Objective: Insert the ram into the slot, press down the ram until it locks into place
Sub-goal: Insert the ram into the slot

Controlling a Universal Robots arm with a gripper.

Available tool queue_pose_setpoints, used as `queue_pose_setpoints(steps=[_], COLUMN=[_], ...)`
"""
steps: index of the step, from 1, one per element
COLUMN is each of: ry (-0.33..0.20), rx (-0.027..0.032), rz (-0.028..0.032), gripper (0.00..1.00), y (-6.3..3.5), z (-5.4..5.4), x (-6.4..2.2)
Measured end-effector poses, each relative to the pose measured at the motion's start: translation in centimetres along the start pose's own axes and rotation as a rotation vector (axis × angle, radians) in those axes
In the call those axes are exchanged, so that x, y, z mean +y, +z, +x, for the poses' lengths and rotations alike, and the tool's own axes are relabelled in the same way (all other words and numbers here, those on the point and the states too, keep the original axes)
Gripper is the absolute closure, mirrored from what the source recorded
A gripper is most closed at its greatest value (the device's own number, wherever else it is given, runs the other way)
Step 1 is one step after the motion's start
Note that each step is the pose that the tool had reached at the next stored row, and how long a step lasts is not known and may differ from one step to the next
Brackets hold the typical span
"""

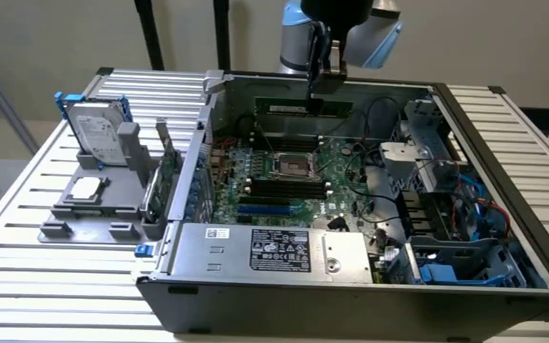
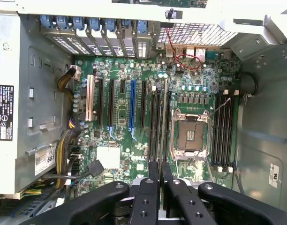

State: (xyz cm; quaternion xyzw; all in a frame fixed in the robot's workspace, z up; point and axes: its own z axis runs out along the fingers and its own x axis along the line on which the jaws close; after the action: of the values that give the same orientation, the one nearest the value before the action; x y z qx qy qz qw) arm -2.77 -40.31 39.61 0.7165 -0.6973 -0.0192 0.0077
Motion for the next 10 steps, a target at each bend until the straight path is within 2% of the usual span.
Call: queue_pose_setpoints(steps=[5,10], ry=[0.000,0.000], rx=[0.0002,0.0000], rz=[-0.0001,0.0000], gripper=[0.87,0.87], y=[0.07,0.91], z=[0.00,0.07], x=[0.00,-0.03])
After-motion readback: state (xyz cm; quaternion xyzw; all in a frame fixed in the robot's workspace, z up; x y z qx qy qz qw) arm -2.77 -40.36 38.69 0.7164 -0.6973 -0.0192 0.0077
